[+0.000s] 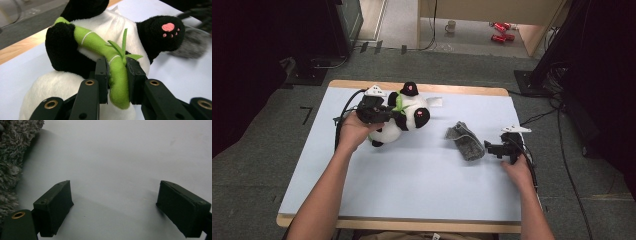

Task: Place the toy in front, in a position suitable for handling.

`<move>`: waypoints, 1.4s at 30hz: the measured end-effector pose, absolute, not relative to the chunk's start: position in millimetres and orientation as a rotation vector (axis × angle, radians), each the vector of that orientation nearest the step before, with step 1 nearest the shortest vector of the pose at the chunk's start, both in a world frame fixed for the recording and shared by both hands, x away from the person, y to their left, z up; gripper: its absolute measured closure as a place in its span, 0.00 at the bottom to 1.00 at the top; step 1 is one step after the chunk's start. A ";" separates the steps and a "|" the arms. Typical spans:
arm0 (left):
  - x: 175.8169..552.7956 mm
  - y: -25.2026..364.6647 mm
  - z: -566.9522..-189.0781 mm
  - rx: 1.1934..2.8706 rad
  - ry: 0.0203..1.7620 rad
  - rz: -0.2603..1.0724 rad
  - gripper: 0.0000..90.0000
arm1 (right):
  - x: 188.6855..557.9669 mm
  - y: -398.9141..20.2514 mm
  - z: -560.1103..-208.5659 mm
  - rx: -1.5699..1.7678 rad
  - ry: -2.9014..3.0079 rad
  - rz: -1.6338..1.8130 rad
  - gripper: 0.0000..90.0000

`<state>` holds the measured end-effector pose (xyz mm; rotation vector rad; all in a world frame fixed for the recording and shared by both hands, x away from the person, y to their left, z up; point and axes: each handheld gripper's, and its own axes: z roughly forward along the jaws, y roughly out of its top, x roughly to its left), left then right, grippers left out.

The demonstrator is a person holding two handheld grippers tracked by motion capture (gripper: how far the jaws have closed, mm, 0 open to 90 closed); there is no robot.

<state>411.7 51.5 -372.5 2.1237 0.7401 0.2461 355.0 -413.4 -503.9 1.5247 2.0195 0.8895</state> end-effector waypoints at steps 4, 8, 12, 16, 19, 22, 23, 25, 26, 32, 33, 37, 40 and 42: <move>395.7 53.4 -364.1 2.134 0.681 0.194 0.83 | 355.0 -413.4 -503.8 1.527 2.019 0.890 0.13; 379.7 52.6 -361.6 2.162 0.632 0.156 0.83 | 355.0 -413.3 -503.8 1.526 2.020 0.888 0.14; 368.9 53.4 -369.8 2.168 0.616 0.067 0.83 | 355.0 -413.2 -503.8 1.527 2.019 0.888 0.13; 359.2 52.9 -381.2 2.151 0.599 -0.010 0.83 | 355.1 -413.1 -503.6 1.526 2.021 0.887 0.14; 352.2 49.7 -386.4 2.145 0.592 -0.032 0.83 | 355.4 -412.7 -502.9 1.532 2.018 0.883 0.15; 349.0 45.3 -392.8 2.139 0.601 -0.048 0.82 | 355.7 -412.6 -500.7 1.550 2.013 0.875 0.21; 348.8 43.3 -395.2 2.138 0.604 -0.049 0.82 | 355.4 -413.0 -499.6 1.552 2.011 0.876 0.23; 348.9 39.4 -398.5 2.143 0.609 -0.054 0.82 | 355.0 -413.9 -496.8 1.556 1.996 0.894 0.23; 348.9 37.6 -399.6 2.143 0.611 -0.056 0.81 | 354.6 -414.4 -494.4 1.559 1.985 0.906 0.23; 348.6 34.6 -403.3 2.137 0.614 -0.049 0.79 | 354.7 -410.5 -477.3 1.569 2.006 0.983 0.25; 348.3 34.9 -403.0 2.135 0.618 -0.046 0.79 | 354.6 -408.8 -475.2 1.563 2.014 0.993 0.24; 347.7 36.5 -402.0 2.121 0.633 -0.034 0.74 | 355.1 -400.6 -464.2 1.560 2.045 1.053 0.23; 346.9 40.3 -399.9 2.092 0.660 -0.045 0.70 | 352.4 -392.0 -455.0 1.529 2.065 1.065 0.23; 345.8 44.5 -397.2 2.067 0.672 -0.027 0.66 | 350.3 -386.2 -449.3 1.500 2.077 1.075 0.23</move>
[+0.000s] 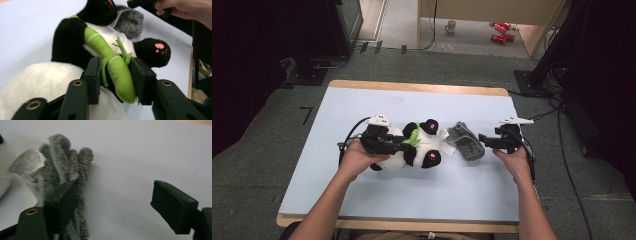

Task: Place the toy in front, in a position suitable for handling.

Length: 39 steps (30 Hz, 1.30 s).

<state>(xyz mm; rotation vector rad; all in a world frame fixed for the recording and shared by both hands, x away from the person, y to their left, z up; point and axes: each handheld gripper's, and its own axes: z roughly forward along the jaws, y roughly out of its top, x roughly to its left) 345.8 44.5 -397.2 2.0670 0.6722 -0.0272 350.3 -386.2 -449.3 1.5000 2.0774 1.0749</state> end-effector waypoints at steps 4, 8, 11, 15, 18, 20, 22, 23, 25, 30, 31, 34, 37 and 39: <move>342.6 54.8 -389.9 2.043 0.708 0.030 0.57 | 348.0 -375.6 -441.1 1.456 2.111 1.109 0.22; 340.3 65.1 -386.6 2.032 0.734 0.079 0.51 | 348.8 -364.9 -437.8 1.418 2.150 1.133 0.21; 340.2 74.0 -385.9 2.023 0.755 0.108 0.49 | 350.5 -356.5 -436.9 1.408 2.172 1.159 0.19; 340.6 86.1 -386.6 2.007 0.783 0.126 0.45 | 353.9 -345.9 -438.9 1.375 2.204 1.151 0.16; 339.1 94.3 -387.5 1.989 0.805 0.134 0.44 | 357.4 -341.5 -444.5 1.366 2.235 1.127 0.16; 337.9 98.7 -389.8 1.982 0.820 0.145 0.43 | 360.1 -339.9 -449.2 1.377 2.253 1.100 0.16; 337.3 102.5 -393.2 1.981 0.834 0.152 0.41 | 363.0 -339.9 -454.3 1.403 2.266 1.086 0.16; 336.8 104.0 -394.8 1.980 0.840 0.158 0.41 | 364.8 -340.2 -456.7 1.409 2.271 1.078 0.16; 335.6 106.8 -398.0 1.977 0.845 0.170 0.40 | 366.7 -339.8 -460.6 1.428 2.279 1.059 0.16; 332.5 111.6 -405.4 1.982 0.867 0.196 0.38 | 373.2 -340.9 -470.7 1.425 2.302 1.023 0.24; 331.9 112.4 -407.2 1.979 0.870 0.193 0.37 | 374.3 -340.3 -472.9 1.420 2.315 1.014 0.26; 329.1 113.8 -412.6 1.973 0.881 0.185 0.36 | 377.8 -338.9 -479.7 1.428 2.357 0.966 0.31; 325.5 114.1 -420.2 1.967 0.882 0.179 0.36 | 381.4 -341.1 -483.2 1.447 2.375 1.007 0.39; 325.2 112.9 -424.2 1.987 0.885 0.183 0.36 | 382.8 -343.4 -484.1 1.462 2.386 1.031 0.45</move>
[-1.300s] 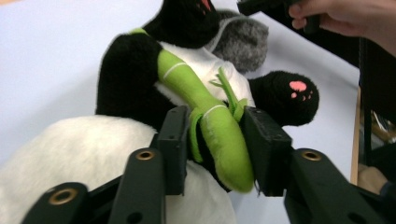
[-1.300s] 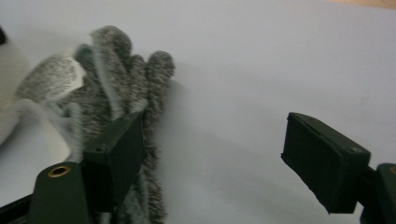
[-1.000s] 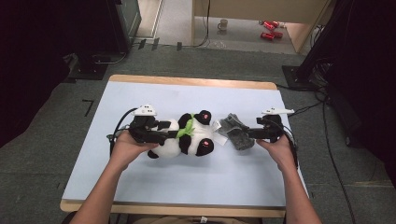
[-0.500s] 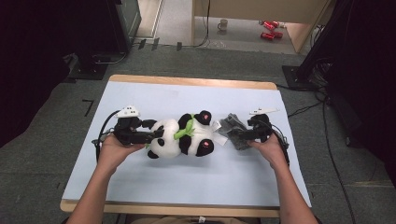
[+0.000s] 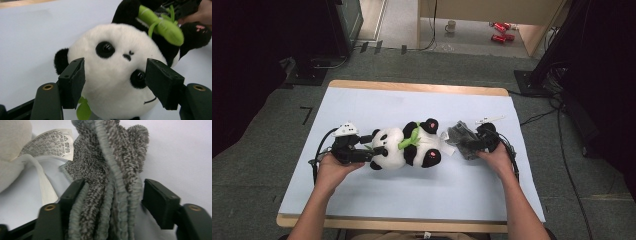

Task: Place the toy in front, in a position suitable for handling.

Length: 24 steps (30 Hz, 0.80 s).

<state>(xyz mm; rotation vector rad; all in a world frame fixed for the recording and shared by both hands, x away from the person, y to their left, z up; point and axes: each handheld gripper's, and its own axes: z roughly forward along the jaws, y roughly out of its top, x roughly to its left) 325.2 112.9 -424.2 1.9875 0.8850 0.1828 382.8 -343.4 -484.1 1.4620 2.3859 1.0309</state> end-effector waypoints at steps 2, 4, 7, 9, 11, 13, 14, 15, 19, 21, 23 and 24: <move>326.8 112.4 -426.1 1.988 0.890 0.176 0.35 | 383.6 -345.7 -484.2 1.476 2.402 1.065 0.53; 327.4 112.3 -428.0 1.983 0.889 0.179 0.35 | 383.5 -346.1 -483.3 1.481 2.414 1.068 0.59; 327.8 112.5 -429.9 1.981 0.887 0.180 0.33 | 382.4 -343.0 -480.0 1.479 2.426 1.039 0.67; 328.3 112.9 -430.9 1.978 0.886 0.185 0.32 | 382.9 -340.8 -477.5 1.493 2.427 1.011 0.72; 329.0 113.2 -430.7 1.977 0.889 0.181 0.31 | 383.3 -339.7 -475.1 1.514 2.431 0.996 0.76; 329.1 112.2 -430.2 1.970 0.882 0.174 0.31 | 383.9 -339.6 -473.6 1.521 2.431 0.989 0.78; 328.9 111.3 -429.7 1.970 0.874 0.168 0.31 | 384.0 -339.9 -472.7 1.521 2.430 0.984 0.79; 328.7 109.9 -429.5 1.971 0.863 0.161 0.31 | 383.8 -339.8 -471.8 1.524 2.426 0.978 0.80; 327.1 101.1 -433.0 2.016 0.828 0.199 0.29 | 381.8 -340.0 -466.5 1.523 2.405 0.958 0.81; 326.3 99.4 -434.1 2.015 0.829 0.215 0.27 | 380.4 -340.4 -461.9 1.526 2.395 0.967 0.81; 326.7 100.4 -434.0 2.011 0.846 0.203 0.27 | 378.7 -341.2 -455.9 1.531 2.373 0.988 0.81; 326.4 101.4 -434.0 2.012 0.857 0.198 0.27 | 377.6 -341.4 -452.5 1.537 2.363 1.001 0.81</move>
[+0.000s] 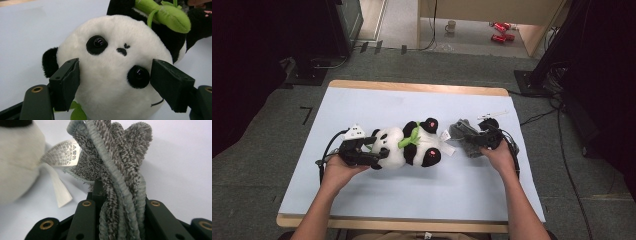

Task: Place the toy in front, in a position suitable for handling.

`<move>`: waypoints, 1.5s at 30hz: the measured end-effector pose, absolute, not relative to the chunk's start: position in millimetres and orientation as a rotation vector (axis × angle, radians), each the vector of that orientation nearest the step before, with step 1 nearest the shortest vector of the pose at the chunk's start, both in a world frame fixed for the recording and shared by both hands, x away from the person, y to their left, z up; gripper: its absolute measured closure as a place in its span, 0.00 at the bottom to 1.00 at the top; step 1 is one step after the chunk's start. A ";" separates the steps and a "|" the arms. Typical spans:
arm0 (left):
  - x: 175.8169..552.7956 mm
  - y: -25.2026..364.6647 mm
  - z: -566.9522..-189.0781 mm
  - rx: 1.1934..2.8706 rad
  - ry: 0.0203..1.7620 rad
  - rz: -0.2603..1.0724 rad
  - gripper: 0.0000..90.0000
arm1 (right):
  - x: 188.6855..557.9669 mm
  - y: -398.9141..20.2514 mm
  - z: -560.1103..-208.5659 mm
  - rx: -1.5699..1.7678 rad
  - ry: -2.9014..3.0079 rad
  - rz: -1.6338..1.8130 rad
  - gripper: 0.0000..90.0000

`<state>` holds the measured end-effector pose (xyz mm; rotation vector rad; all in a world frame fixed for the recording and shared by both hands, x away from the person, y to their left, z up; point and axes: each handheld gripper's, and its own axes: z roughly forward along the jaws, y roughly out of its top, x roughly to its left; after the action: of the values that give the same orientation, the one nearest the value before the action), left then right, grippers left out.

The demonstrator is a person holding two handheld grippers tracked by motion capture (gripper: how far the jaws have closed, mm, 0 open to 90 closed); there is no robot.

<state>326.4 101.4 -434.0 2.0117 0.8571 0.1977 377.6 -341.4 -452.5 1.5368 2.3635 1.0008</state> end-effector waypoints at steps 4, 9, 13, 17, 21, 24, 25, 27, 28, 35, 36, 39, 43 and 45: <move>323.3 103.9 -434.8 2.010 0.885 0.189 0.27 | 373.8 -339.3 -439.2 1.532 2.355 1.033 0.81; 323.4 103.4 -442.9 1.984 0.885 0.174 0.24 | 370.6 -336.5 -424.5 1.523 2.335 1.055 0.81; 325.3 106.8 -449.4 1.938 0.896 0.139 0.23 | 370.7 -336.3 -414.3 1.535 2.314 1.092 0.81; 325.2 106.6 -448.4 1.959 0.913 0.118 0.22 | 369.8 -331.4 -406.6 1.523 2.317 1.108 0.81; 321.8 105.3 -449.3 1.989 0.910 0.122 0.20 | 365.5 -323.2 -401.8 1.515 2.332 1.116 0.81; 320.6 104.8 -451.9 1.977 0.896 0.134 0.18 | 363.5 -317.7 -395.8 1.493 2.335 1.118 0.81; 319.7 104.4 -451.8 1.979 0.895 0.139 0.18 | 362.8 -316.1 -393.2 1.489 2.334 1.122 0.81; 318.0 101.9 -452.7 1.982 0.886 0.151 0.16 | 361.0 -311.8 -387.6 1.469 2.334 1.131 0.81; 317.8 99.8 -454.0 1.983 0.884 0.156 0.15 | 360.4 -309.4 -384.9 1.462 2.332 1.135 0.81; 320.2 97.4 -455.6 1.973 0.896 0.164 0.16 | 370.4 -289.4 -366.7 1.422 2.350 1.141 0.81; 319.7 97.2 -455.4 1.976 0.893 0.169 0.17 | 371.5 -286.7 -362.1 1.416 2.349 1.138 0.81; 320.1 97.3 -455.4 1.976 0.894 0.168 0.17 | 376.6 -279.3 -349.5 1.406 2.357 1.147 0.81; 320.5 98.9 -457.1 1.957 0.897 0.167 0.17 | 382.4 -266.0 -337.1 1.382 2.378 1.158 0.81; 320.1 98.8 -457.0 1.957 0.900 0.169 0.17 | 385.1 -258.3 -332.5 1.376 2.389 1.156 0.81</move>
<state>320.1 98.8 -457.0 1.9569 0.8998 0.1686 385.1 -258.3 -332.5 1.3762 2.3887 1.1561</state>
